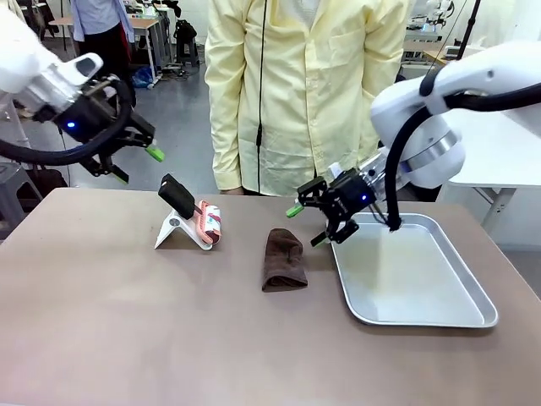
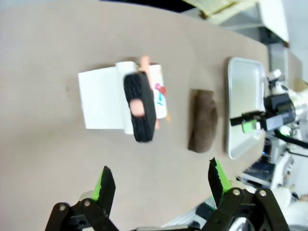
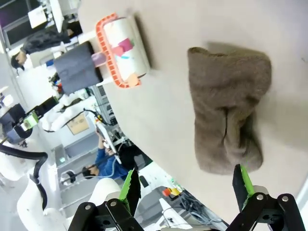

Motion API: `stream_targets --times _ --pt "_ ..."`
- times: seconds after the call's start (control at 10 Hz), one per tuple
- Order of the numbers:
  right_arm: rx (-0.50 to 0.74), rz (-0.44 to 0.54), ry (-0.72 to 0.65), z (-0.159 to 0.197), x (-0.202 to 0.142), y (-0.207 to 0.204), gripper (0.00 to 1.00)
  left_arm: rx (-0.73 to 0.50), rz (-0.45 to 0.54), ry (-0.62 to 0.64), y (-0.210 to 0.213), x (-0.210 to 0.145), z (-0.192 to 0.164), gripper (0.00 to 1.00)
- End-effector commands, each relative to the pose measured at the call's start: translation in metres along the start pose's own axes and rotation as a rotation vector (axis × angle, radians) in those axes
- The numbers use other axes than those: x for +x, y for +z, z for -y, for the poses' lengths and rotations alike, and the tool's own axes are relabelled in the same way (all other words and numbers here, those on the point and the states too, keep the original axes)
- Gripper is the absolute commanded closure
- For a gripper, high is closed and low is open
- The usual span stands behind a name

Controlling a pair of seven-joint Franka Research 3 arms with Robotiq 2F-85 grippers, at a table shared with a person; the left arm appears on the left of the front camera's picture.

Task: Clean the surface of the table.
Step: Return the Lint Roller and towel to their original positions.

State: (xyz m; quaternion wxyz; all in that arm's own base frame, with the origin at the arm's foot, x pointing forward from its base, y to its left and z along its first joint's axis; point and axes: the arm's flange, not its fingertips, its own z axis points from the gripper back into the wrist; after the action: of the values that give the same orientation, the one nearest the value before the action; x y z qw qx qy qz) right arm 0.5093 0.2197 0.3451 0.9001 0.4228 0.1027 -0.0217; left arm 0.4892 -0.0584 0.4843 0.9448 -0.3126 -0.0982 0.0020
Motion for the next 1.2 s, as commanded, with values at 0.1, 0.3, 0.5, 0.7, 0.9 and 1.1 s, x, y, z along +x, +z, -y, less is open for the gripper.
stream_targets --times 0.1,0.3,0.5,0.7,0.9,1.1 --pt "0.035 0.041 0.087 -0.008 -0.041 0.047 0.0 -0.25 0.034 -0.123 0.027 -0.053 -0.049 0.0" --pt "0.178 0.001 0.102 0.006 -0.077 0.077 0.0 -0.428 0.02 -0.141 0.036 -0.077 -0.093 0.0" --pt "0.282 0.04 0.074 0.04 -0.114 0.101 0.0 -0.617 0.023 -0.097 0.032 -0.095 -0.14 0.0" --pt "0.407 0.112 0.067 0.082 -0.142 0.125 0.0 -0.762 0.08 -0.045 0.031 -0.102 -0.168 0.0" --pt "0.563 0.219 0.038 0.123 -0.166 0.153 0.0 -0.815 0.105 -0.007 0.032 -0.099 -0.182 0.0" --pt "0.626 0.287 0.006 0.142 -0.174 0.165 0.0 -0.829 0.077 -0.023 0.033 -0.093 -0.183 0.0"
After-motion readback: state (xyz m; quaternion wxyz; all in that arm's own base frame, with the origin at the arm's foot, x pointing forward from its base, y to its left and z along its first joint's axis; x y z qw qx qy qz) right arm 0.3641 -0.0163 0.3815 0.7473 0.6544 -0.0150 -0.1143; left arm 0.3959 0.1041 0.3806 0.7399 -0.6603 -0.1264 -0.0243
